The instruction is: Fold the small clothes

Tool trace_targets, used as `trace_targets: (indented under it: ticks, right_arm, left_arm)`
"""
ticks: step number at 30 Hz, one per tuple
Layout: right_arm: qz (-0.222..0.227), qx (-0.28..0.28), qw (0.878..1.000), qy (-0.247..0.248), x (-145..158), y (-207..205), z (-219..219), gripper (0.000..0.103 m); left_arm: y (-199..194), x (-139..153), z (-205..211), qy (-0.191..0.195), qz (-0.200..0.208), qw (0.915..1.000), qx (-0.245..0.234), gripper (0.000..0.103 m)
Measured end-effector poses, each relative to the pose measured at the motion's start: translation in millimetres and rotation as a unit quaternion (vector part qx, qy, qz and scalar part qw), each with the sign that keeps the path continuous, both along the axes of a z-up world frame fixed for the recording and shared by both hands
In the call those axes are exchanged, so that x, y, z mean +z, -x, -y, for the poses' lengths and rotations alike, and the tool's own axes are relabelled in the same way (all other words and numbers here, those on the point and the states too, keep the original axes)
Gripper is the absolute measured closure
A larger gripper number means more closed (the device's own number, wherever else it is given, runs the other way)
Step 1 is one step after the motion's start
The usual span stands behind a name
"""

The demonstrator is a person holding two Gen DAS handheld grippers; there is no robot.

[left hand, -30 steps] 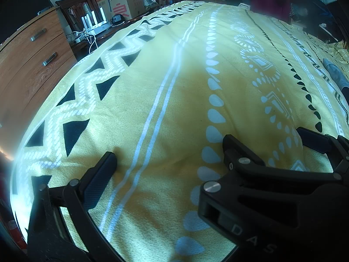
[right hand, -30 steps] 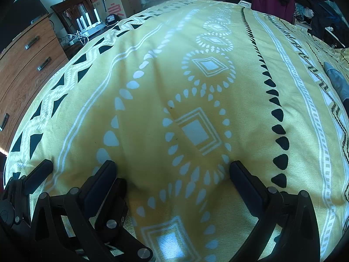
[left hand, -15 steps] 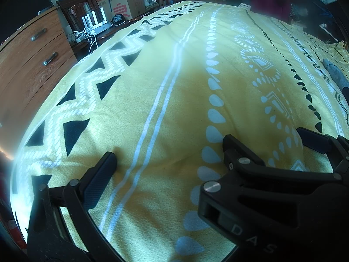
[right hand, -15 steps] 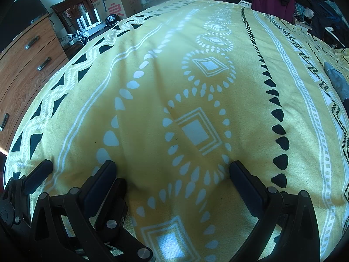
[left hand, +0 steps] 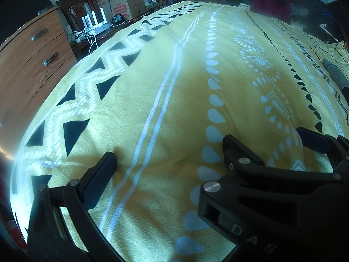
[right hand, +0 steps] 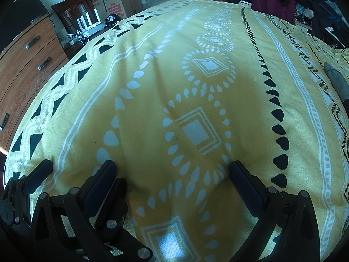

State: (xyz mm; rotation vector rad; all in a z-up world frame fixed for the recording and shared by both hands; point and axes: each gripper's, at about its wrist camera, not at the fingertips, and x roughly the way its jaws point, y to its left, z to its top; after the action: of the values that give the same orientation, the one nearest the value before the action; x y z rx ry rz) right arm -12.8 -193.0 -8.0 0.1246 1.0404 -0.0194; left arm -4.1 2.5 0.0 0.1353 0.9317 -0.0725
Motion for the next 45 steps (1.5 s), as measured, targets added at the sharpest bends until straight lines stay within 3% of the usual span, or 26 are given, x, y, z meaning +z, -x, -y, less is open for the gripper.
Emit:
trace_targets:
  ticks: [45]
  right_arm:
    - [0.002,0.0,1.0,0.001,-1.1,0.0,-1.7,0.0]
  left_arm:
    - [0.6,-1.3,2.0,0.0,0.0,1.0,0.0,0.0]
